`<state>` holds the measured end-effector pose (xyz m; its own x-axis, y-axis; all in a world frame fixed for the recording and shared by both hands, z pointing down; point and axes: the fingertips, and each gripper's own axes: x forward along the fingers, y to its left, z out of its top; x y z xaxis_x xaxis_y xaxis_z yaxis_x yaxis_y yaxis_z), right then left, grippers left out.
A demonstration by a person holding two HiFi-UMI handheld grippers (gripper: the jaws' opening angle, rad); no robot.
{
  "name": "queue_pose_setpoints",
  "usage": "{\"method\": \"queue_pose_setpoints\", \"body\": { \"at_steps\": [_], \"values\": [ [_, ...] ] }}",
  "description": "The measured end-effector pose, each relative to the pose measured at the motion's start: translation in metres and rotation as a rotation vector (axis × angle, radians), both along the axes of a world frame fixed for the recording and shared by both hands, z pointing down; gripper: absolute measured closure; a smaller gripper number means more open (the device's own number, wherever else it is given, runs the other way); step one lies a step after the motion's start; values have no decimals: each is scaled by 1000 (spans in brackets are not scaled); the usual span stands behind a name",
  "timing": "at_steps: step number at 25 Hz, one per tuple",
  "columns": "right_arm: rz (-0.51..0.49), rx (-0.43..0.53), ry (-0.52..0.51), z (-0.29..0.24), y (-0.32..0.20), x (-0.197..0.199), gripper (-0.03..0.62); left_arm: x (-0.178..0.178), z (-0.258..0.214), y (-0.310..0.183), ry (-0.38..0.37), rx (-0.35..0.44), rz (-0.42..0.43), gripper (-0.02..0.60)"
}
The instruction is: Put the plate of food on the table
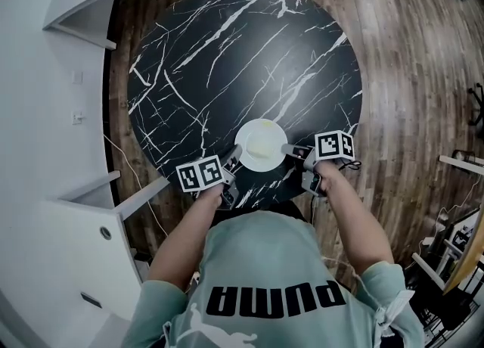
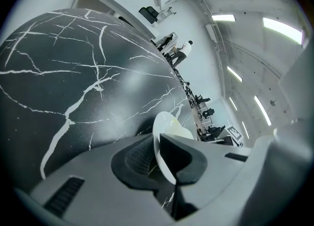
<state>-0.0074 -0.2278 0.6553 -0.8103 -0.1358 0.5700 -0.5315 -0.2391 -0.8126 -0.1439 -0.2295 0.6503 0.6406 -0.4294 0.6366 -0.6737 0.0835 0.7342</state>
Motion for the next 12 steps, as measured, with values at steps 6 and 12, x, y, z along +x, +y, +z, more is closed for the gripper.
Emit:
{"method": "queue_pose_setpoints", "body": {
  "at_steps": [6,12],
  "values": [
    [-14,6,20,8,0,0,569,0,11,2,-30,-5,15,541],
    [-16,7,40,15,0,0,569,0,19,4,-73,-8,39,540]
  ]
}}
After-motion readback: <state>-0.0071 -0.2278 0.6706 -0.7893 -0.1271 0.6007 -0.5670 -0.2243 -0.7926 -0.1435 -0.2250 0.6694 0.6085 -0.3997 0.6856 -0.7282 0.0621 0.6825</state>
